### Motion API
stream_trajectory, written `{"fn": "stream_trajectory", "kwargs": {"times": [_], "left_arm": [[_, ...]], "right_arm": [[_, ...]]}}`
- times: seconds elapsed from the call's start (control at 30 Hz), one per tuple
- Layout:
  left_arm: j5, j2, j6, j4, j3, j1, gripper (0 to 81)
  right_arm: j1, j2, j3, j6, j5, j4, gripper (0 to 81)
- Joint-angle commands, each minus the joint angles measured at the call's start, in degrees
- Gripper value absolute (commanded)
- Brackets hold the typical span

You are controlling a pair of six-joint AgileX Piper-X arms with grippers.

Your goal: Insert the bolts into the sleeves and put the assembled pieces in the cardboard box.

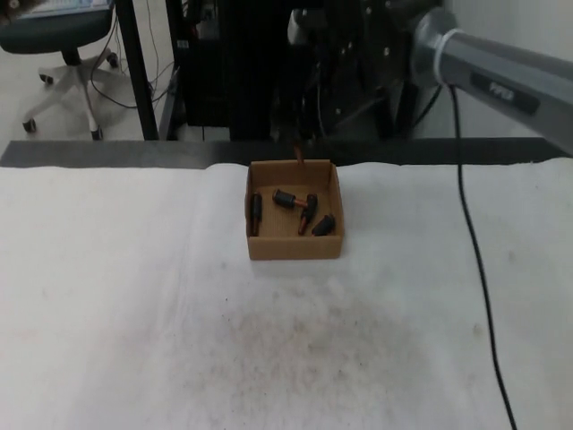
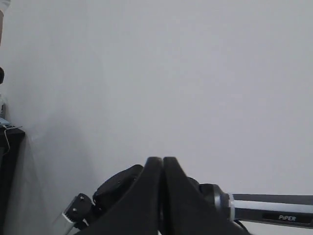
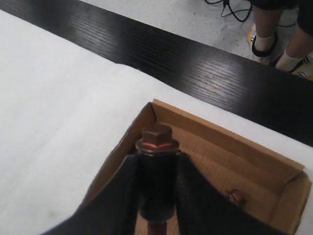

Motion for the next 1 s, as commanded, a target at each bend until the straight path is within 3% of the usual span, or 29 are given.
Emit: {"fn": "stream_trajectory", "kwargs": {"times": [0.0, 0.57, 0.67, 0.87, 0.97], "left_arm": [[0.8, -0.7, 0.0, 0.1, 0.1, 0.0, 0.3], [0.8, -0.7, 2.3, 0.6, 0.1, 0.0, 0.3], [1.0, -0.7, 2.3, 0.6, 0.1, 0.0, 0.3], [1.0, -0.7, 2.3, 0.6, 0.1, 0.0, 0.3], [1.0, -0.7, 2.3, 0.6, 0.1, 0.0, 0.3]], "right_arm": [[-0.2, 0.8, -1.9, 0.4, 0.3, 1.6, 0.8], [-0.5, 5.3, -2.3, 0.4, 1.4, 3.3, 0.1], [-0.5, 5.3, -2.3, 0.4, 0.4, 1.8, 7.6], [-0.5, 5.3, -2.3, 1.8, -0.2, 0.9, 32.8], [-0.5, 5.3, -2.3, 2.1, -0.2, 0.9, 34.4]]}}
